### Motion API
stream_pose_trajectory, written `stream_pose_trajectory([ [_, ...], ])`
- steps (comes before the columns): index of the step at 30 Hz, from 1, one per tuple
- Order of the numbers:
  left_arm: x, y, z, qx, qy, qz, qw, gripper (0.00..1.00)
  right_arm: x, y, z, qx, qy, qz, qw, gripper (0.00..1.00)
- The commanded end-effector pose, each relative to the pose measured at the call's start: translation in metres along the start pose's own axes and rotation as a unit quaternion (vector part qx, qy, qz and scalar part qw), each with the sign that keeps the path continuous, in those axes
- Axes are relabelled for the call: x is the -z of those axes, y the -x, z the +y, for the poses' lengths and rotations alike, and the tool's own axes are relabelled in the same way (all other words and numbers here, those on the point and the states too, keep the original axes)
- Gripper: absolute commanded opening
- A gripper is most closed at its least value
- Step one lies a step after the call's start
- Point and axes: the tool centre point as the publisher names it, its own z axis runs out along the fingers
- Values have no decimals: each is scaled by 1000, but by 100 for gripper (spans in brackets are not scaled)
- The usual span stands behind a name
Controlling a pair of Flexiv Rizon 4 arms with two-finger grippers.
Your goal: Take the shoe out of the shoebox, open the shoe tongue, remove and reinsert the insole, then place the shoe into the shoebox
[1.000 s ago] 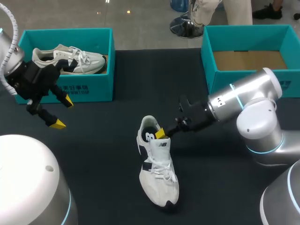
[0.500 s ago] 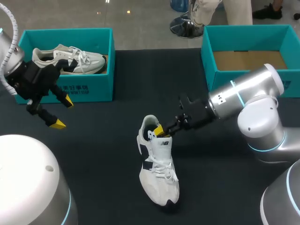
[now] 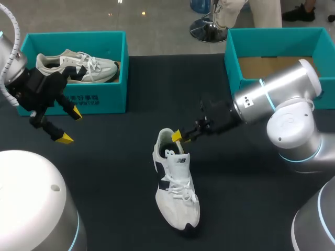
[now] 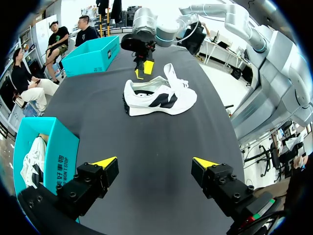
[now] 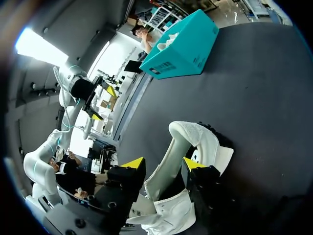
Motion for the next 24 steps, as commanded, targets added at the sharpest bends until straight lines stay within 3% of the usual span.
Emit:
stream_pose_trajectory([
  [1,0,0,0,0,1,0,1000,100,11,-11,0,-3,7,-24,1000,49],
  [9,0,0,0,0,1,0,1000,100,26,-32,8,-55,13,-100,993,62],
  [14,0,0,0,0,1,0,1000,100,29,-42,10,-76,6,-147,986,64],
  [20,0,0,0,0,1,0,1000,100,33,-54,11,-99,-11,-212,972,85],
  [22,0,0,0,0,1,0,1000,100,33,-56,12,-108,-17,-233,966,85],
  [24,0,0,0,0,1,0,1000,100,33,-56,11,-120,-33,-261,957,99],
])
